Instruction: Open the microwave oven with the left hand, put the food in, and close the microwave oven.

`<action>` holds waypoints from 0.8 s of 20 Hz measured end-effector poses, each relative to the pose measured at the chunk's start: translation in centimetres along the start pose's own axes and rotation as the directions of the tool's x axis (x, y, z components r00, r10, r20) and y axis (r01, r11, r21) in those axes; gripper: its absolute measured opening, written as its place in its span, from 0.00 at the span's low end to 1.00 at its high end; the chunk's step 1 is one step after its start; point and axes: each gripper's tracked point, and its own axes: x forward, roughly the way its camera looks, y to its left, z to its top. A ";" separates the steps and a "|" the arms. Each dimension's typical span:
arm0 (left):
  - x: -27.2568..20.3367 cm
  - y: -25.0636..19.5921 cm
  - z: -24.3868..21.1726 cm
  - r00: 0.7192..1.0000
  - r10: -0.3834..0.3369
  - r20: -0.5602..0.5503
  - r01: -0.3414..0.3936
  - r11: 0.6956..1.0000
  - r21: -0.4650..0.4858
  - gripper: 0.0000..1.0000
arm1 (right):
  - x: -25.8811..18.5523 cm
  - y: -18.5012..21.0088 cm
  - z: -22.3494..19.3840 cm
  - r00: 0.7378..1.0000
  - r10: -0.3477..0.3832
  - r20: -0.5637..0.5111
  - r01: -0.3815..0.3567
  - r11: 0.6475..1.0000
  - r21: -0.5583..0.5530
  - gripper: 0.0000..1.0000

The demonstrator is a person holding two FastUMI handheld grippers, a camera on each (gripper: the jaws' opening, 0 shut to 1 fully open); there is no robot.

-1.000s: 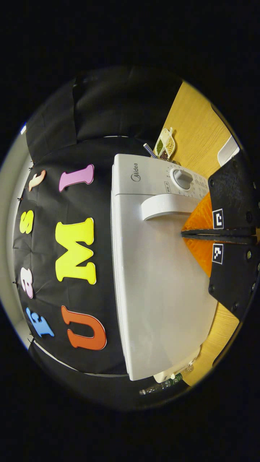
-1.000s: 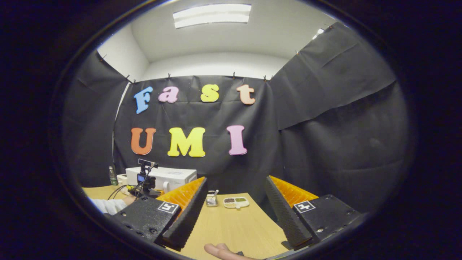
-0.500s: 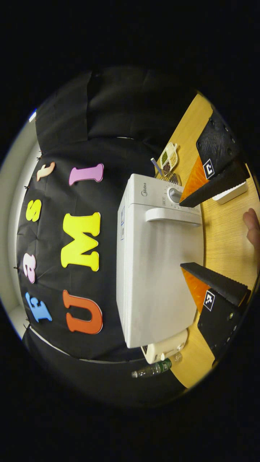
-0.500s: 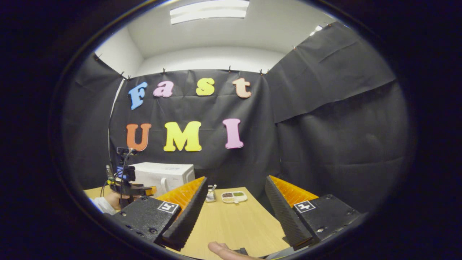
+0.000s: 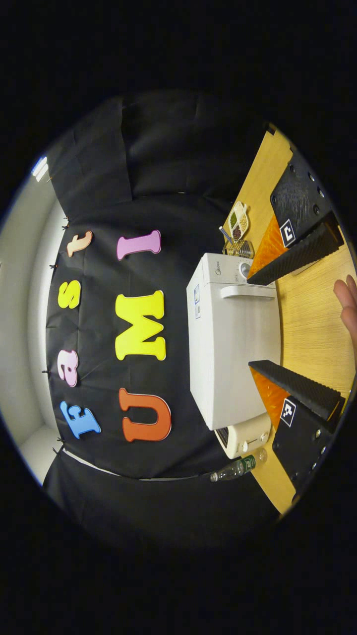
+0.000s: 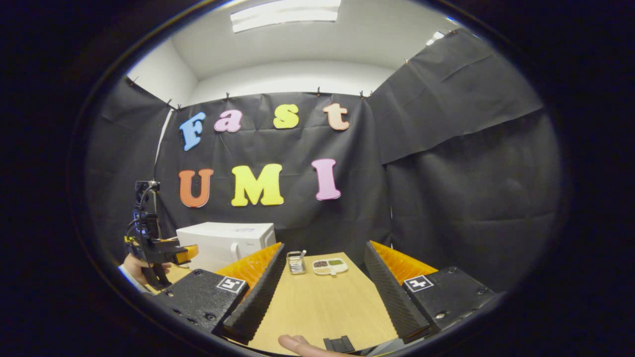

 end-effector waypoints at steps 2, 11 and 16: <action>-2.4 1.0 1.2 0.999 0.029 -0.014 -0.029 1.000 -0.002 0.95 | -0.1 0.0 0.5 1.000 -0.006 0.010 0.006 1.000 -0.002 0.91; -15.9 2.2 7.1 0.984 0.161 0.071 -0.165 0.985 0.055 0.93 | -0.7 0.5 1.5 1.000 -0.010 0.028 0.010 1.000 -0.002 0.91; -20.0 0.5 8.4 0.978 0.174 0.118 -0.178 0.984 0.027 0.94 | -1.2 2.1 3.9 0.999 0.018 0.039 -0.017 1.000 -0.026 1.00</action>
